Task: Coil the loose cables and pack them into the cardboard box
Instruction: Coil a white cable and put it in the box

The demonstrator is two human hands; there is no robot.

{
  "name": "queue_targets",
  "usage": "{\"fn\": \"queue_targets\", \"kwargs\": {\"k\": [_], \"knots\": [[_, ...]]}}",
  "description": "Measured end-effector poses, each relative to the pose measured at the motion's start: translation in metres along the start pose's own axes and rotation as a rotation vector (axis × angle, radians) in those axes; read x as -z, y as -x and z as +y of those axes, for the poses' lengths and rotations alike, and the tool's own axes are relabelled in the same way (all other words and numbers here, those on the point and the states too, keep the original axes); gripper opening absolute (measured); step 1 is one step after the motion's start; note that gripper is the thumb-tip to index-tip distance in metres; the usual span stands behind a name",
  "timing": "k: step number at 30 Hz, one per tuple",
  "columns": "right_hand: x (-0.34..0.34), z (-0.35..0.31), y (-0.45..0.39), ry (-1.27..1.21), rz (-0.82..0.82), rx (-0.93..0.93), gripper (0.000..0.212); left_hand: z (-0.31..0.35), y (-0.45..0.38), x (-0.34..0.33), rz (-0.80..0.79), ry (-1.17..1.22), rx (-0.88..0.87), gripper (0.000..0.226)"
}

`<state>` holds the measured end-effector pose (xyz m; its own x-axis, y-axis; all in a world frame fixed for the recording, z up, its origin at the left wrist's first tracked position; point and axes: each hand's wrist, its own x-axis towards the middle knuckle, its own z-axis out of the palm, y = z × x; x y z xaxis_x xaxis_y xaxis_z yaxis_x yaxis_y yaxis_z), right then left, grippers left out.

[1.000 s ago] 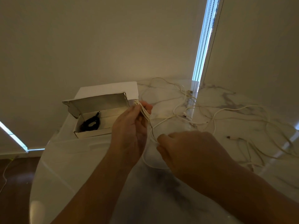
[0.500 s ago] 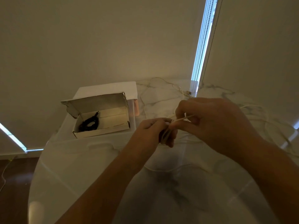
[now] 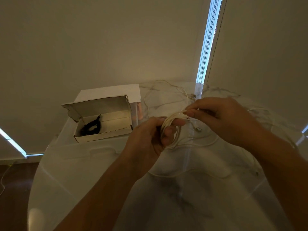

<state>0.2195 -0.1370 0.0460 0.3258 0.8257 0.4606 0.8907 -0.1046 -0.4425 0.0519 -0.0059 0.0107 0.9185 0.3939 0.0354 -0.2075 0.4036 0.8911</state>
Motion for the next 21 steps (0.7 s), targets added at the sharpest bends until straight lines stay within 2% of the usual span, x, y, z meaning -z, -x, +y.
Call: {"fn": "queue_targets", "kwargs": {"k": [7, 12, 15, 21], "knots": [[-0.013, 0.003, -0.001, -0.012, -0.074, -0.079, 0.021, -0.001, -0.002, 0.000, -0.020, 0.165, 0.003, 0.043], [-0.022, -0.001, -0.001, -0.015, -0.096, -0.107, 0.020, -0.003, -0.001, 0.000, 0.030, 0.233, -0.005, 0.054], [-0.030, -0.007, 0.001, 0.015, -0.103, -0.081, 0.019, -0.002, -0.002, 0.002, 0.063, 0.278, -0.022, 0.046], [-0.044, -0.028, 0.010, 0.178, -0.236, -0.030, 0.048, 0.004, -0.006, 0.010, 0.134, 0.416, -0.081, 0.044]]}}
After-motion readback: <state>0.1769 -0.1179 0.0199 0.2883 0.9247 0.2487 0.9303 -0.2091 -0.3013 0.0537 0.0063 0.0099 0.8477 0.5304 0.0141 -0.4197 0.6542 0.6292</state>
